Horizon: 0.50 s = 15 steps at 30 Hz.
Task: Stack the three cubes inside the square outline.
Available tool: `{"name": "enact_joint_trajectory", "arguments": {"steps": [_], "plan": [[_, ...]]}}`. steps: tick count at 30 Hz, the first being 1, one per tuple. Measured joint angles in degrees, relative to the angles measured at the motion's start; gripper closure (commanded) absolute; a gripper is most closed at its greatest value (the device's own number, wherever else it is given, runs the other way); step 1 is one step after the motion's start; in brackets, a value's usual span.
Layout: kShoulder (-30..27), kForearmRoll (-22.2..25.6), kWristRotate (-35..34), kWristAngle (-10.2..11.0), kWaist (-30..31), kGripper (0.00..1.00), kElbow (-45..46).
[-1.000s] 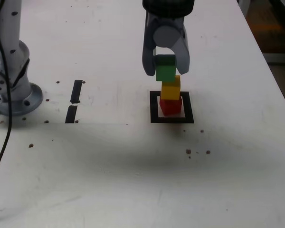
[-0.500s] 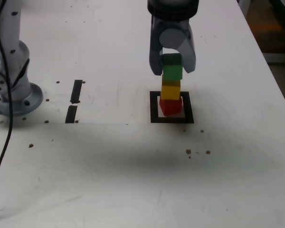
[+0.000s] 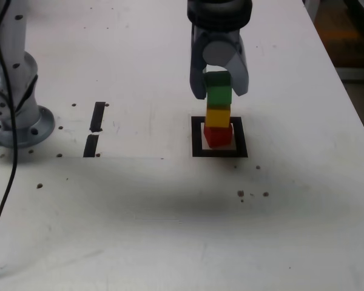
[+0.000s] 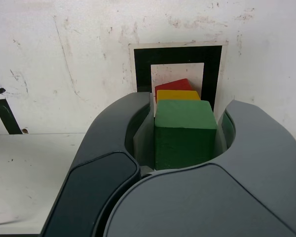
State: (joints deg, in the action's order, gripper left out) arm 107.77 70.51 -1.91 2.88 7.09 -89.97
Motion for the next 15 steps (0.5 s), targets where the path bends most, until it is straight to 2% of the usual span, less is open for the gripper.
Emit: {"name": "enact_joint_trajectory", "arguments": {"steps": [9,15], "plan": [[0.0,-0.1,0.1,0.0,0.0,0.2,0.0],[-0.5,0.3,0.1,0.7,0.0,0.15,0.8]]}}
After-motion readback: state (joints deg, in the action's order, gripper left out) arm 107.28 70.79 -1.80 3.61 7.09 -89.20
